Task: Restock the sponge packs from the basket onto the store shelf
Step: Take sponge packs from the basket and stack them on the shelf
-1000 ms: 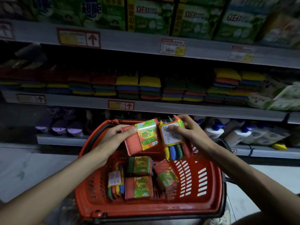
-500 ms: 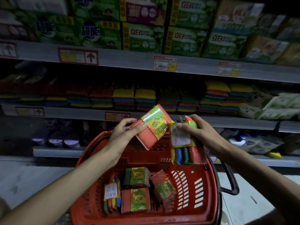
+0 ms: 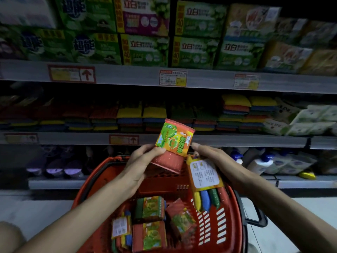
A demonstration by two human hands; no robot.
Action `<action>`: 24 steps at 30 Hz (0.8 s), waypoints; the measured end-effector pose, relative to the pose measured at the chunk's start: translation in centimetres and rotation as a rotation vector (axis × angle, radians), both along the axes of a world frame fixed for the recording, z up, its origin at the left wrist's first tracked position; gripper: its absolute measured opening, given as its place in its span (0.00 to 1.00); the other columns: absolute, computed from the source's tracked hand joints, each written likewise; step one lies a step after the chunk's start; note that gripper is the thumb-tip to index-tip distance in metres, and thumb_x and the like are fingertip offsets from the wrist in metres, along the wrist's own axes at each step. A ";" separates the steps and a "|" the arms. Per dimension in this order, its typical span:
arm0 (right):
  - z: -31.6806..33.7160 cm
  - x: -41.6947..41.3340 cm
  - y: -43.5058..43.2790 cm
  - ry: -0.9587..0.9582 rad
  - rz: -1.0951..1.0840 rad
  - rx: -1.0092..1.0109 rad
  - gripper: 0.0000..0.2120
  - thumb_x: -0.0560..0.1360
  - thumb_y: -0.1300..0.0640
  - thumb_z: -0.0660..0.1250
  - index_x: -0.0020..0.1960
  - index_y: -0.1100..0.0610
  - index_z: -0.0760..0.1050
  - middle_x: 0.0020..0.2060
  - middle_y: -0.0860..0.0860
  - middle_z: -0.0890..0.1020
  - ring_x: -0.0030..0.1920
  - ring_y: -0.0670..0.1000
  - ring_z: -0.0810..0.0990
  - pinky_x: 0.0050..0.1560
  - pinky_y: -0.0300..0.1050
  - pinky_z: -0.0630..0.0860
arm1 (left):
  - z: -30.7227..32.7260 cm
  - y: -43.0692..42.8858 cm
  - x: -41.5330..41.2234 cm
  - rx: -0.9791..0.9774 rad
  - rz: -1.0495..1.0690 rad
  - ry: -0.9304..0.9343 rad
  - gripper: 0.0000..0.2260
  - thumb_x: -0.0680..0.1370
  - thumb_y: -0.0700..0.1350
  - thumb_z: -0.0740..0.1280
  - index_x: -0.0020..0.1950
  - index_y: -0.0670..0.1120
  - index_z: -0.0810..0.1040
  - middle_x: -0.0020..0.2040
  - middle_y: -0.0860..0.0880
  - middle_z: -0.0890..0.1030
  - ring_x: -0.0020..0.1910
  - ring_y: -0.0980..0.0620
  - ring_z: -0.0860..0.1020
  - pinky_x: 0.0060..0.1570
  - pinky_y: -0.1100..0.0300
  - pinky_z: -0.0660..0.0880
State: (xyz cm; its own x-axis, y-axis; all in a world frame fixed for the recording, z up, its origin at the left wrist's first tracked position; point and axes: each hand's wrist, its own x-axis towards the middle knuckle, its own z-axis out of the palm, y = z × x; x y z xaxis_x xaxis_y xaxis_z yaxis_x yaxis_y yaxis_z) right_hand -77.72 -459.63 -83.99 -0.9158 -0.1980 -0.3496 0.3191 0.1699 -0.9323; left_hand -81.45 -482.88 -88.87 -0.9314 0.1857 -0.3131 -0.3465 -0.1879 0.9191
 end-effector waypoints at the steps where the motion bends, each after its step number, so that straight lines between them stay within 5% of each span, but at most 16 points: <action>1: -0.1 -0.2 -0.2 -0.016 -0.026 -0.018 0.19 0.69 0.37 0.76 0.48 0.53 0.84 0.41 0.54 0.87 0.40 0.51 0.87 0.42 0.42 0.80 | -0.1 0.1 0.0 0.003 -0.010 0.007 0.20 0.66 0.51 0.75 0.56 0.47 0.82 0.45 0.48 0.87 0.44 0.50 0.84 0.48 0.53 0.79; 5: -0.3 -0.5 0.0 -0.023 -0.070 -0.005 0.24 0.66 0.50 0.75 0.60 0.56 0.76 0.44 0.53 0.84 0.40 0.50 0.84 0.40 0.43 0.78 | -0.2 0.3 0.1 -0.070 -0.070 0.090 0.29 0.64 0.55 0.77 0.62 0.47 0.80 0.49 0.48 0.87 0.48 0.51 0.85 0.49 0.57 0.77; 8: -0.1 -0.8 0.5 -0.037 -0.063 0.020 0.27 0.68 0.50 0.76 0.65 0.49 0.74 0.48 0.57 0.86 0.44 0.55 0.86 0.49 0.53 0.82 | -0.3 0.2 -0.3 -0.112 -0.129 0.149 0.35 0.60 0.60 0.76 0.66 0.50 0.78 0.53 0.48 0.87 0.53 0.50 0.85 0.51 0.58 0.76; 12: 0.1 -1.2 0.5 -0.107 -0.009 0.018 0.30 0.70 0.39 0.77 0.66 0.51 0.75 0.52 0.60 0.87 0.47 0.59 0.86 0.56 0.59 0.81 | -0.5 0.3 -0.6 -0.165 -0.198 0.245 0.33 0.63 0.61 0.73 0.67 0.57 0.76 0.56 0.49 0.86 0.53 0.51 0.85 0.50 0.61 0.78; 17: -0.1 -0.8 0.0 -0.073 -0.042 0.011 0.30 0.69 0.44 0.78 0.66 0.54 0.72 0.51 0.57 0.88 0.48 0.59 0.88 0.50 0.53 0.85 | 0.1 -0.3 -1.4 -0.310 -0.367 0.319 0.33 0.63 0.64 0.72 0.66 0.55 0.73 0.60 0.49 0.82 0.54 0.54 0.84 0.47 0.64 0.78; 24: -0.1 -0.7 -0.3 -0.021 -0.091 -0.049 0.30 0.67 0.46 0.78 0.64 0.55 0.73 0.52 0.58 0.87 0.48 0.61 0.88 0.49 0.54 0.85 | -0.1 1.2 -0.3 -0.196 -0.224 0.393 0.32 0.67 0.61 0.72 0.68 0.49 0.73 0.58 0.48 0.83 0.52 0.55 0.85 0.45 0.64 0.79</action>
State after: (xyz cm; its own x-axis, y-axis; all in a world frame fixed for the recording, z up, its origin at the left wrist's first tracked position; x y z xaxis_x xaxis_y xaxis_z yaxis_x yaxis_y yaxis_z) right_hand -78.38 -459.97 -84.05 -0.9232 -0.1322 -0.3609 0.3509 0.0934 -0.9317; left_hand -81.72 -481.73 -88.95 -0.9299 0.3678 0.0048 0.0216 0.0415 0.9989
